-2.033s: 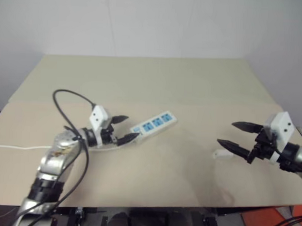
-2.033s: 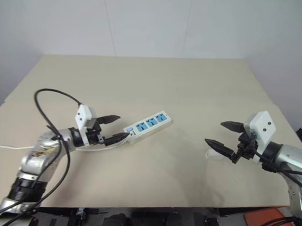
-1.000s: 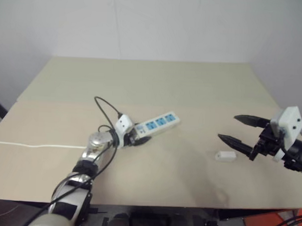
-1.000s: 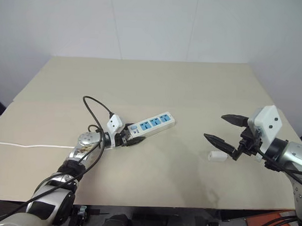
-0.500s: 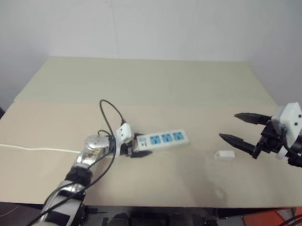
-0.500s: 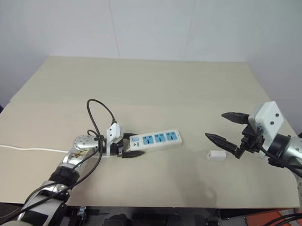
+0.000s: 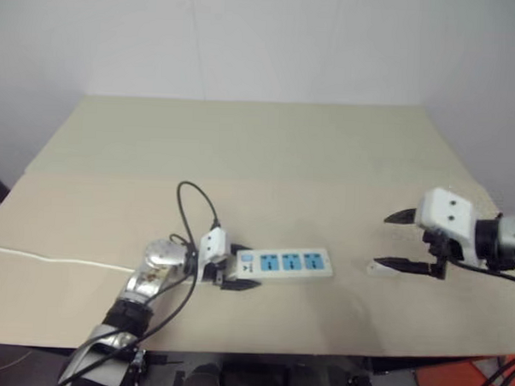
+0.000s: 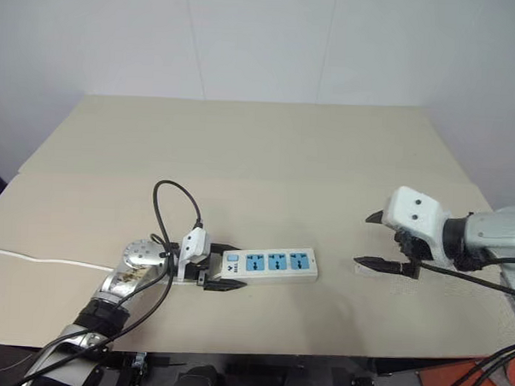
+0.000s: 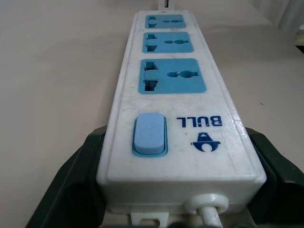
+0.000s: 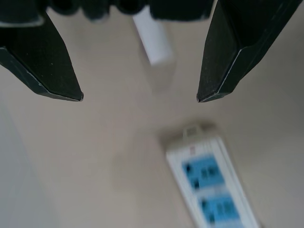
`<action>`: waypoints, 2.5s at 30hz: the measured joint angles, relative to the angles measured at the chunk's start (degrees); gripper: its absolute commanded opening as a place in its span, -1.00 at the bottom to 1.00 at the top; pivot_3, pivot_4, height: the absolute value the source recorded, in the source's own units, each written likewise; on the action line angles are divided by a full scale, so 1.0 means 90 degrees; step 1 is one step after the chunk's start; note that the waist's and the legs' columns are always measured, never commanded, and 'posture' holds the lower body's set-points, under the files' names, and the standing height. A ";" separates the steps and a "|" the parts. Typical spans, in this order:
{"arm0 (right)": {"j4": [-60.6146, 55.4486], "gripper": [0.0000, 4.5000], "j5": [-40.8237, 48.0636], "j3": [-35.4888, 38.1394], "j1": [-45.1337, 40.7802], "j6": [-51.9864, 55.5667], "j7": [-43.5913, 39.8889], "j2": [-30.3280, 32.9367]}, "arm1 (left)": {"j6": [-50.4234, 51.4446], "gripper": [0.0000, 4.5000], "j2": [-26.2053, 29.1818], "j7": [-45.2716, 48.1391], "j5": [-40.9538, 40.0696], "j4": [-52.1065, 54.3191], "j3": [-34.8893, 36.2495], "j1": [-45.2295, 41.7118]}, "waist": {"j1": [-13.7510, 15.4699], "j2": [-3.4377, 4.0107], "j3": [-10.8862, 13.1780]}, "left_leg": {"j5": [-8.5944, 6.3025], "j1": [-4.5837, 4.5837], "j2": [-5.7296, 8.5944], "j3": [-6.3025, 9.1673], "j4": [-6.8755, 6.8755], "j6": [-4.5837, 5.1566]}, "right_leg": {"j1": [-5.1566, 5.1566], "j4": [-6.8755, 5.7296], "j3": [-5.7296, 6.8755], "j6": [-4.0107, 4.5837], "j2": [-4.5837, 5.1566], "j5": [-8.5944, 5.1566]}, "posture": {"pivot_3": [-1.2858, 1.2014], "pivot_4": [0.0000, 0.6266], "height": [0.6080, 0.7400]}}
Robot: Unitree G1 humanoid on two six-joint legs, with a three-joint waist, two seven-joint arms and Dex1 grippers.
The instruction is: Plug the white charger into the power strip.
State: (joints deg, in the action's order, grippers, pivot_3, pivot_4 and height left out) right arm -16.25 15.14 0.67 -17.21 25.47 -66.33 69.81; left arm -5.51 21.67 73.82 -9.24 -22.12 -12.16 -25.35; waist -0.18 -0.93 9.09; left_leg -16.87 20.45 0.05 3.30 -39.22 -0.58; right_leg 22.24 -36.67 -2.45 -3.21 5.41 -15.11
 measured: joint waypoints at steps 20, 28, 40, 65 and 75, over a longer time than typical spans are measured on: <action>0.1547 1.00 -0.2186 -0.2526 -0.1438 -0.0440 -0.1200 -0.0452 | -0.0098 0.48 -0.0057 0.0174 0.0006 -0.0177 -0.0064 -0.0141 | 0.0061 0.0001 0.0000 | -0.0002 0.0003 0.0002 -0.0003 0.0000 0.0003 | 0.0006 0.0003 0.0001 -0.0003 0.0002 -0.0002 | 0.03 -0.52 1.00; 0.2405 1.00 -0.2872 -0.2923 -0.2080 -0.0962 -0.1512 -0.1035 | 0.0065 0.48 -0.0033 0.0193 0.0002 -0.0119 -0.0059 -0.0135 | 0.0027 -0.0004 -0.0003 | -0.0002 -0.0004 0.0001 -0.0002 0.0000 0.0003 | -0.0001 0.0004 0.0001 -0.0003 0.0001 -0.0001 | 0.03 -0.52 1.00; 0.3073 -0.26 -0.3205 -0.3070 -0.2387 -0.1535 -0.1878 -0.1416 | 0.0086 0.48 0.0018 0.0177 0.0008 0.0121 -0.0127 0.0070 | -0.0076 -0.0061 -0.0035 | 0.0000 -0.0024 0.0000 -0.0005 -0.0002 0.0001 | -0.0016 -0.0003 -0.0004 -0.0007 0.0001 0.0011 | 0.03 -0.52 1.00; 0.1529 -0.49 -0.0142 0.0123 -0.2377 0.0983 -0.0169 -0.3904 | -0.0453 0.48 -0.0127 -0.0143 0.0054 0.0126 -0.0297 0.0125 | 0.0055 -0.0001 -0.0017 | 0.0000 0.0006 0.0002 0.0002 0.0025 0.0001 | 0.0014 -0.0002 0.0000 -0.0006 0.0006 0.0019 | 0.03 -0.52 1.00; 0.0380 -0.49 0.0721 0.0274 -0.0541 0.0353 0.0858 -0.5037 | -0.0414 0.48 -0.0048 -0.0146 0.0006 0.0074 -0.0263 0.0128 | -0.0042 0.0005 -0.0016 | 0.0000 -0.0015 0.0002 -0.0004 0.0026 0.0001 | 0.0002 0.0005 -0.0003 -0.0007 0.0001 0.0018 | 0.03 -0.52 1.00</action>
State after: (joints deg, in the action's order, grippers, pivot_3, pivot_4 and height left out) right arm -12.83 21.63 3.14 -22.08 28.65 -58.61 24.48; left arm -9.24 21.23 72.51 -9.18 -21.46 -14.53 -24.19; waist -0.56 -0.89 8.95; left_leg -16.88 20.32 0.07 3.27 -38.99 -0.57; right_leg 22.26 -36.63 -2.48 -3.27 5.42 -14.95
